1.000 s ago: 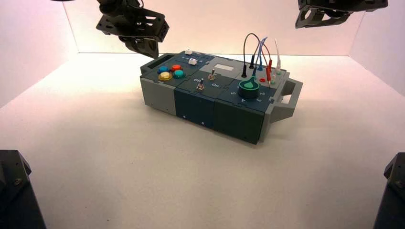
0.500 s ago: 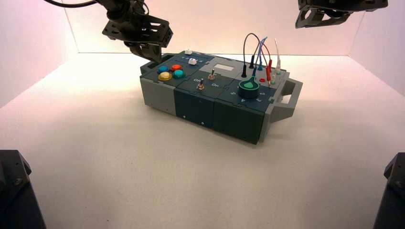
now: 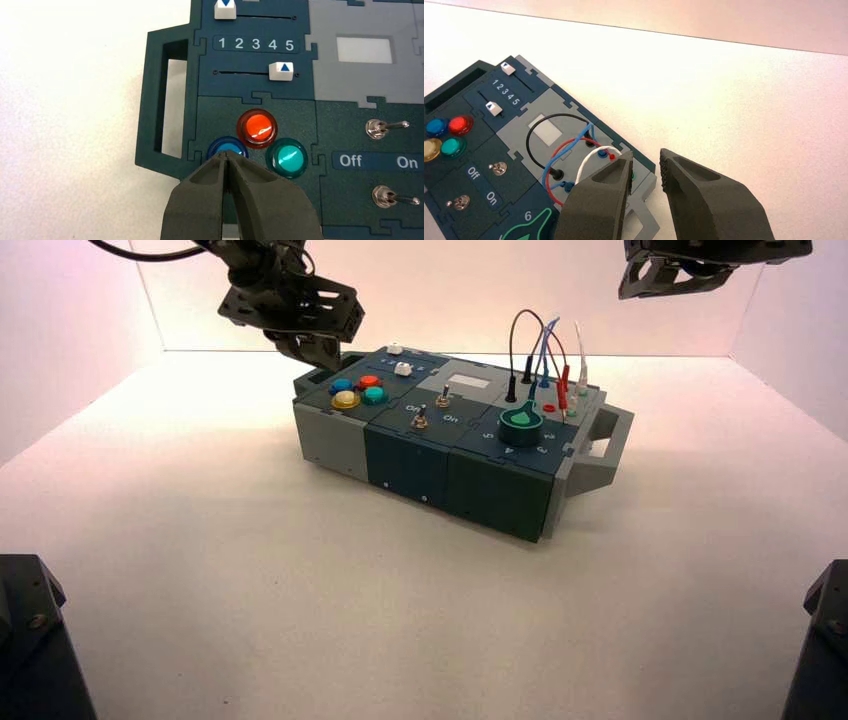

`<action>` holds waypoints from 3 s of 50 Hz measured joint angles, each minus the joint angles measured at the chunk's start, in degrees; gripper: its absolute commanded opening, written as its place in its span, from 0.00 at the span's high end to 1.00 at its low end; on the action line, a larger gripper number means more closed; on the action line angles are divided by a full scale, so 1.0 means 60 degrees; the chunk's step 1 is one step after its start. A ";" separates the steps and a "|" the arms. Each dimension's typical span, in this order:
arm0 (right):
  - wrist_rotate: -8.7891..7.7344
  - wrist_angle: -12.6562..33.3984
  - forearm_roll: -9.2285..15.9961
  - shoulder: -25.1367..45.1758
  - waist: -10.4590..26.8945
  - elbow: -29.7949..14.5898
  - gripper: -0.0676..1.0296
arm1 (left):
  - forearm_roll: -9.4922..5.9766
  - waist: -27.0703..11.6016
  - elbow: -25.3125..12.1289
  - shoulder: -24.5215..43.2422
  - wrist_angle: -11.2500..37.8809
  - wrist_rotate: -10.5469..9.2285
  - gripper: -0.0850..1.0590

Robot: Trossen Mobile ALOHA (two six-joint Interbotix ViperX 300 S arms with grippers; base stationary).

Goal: Push the blue button with the left gripper.

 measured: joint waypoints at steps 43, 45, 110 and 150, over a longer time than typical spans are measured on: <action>0.0000 0.0000 0.0000 0.0000 0.0000 0.0000 0.65 | 0.0015 0.0000 -0.0483 0.0762 -0.0015 -0.0015 0.95; 0.0000 0.0000 0.0000 0.0000 0.0000 0.0000 0.65 | 0.0000 0.0000 -0.0483 0.0732 -0.0015 0.0000 0.95; 0.0000 0.0000 0.0015 0.0000 0.0000 0.0000 0.65 | 0.0000 0.0190 0.1289 -0.1758 -0.2095 -0.0015 0.95; 0.0000 -0.0234 0.0015 0.0000 0.0000 0.0117 0.65 | 0.0000 0.0234 0.1479 -0.2007 -0.2373 0.0000 0.95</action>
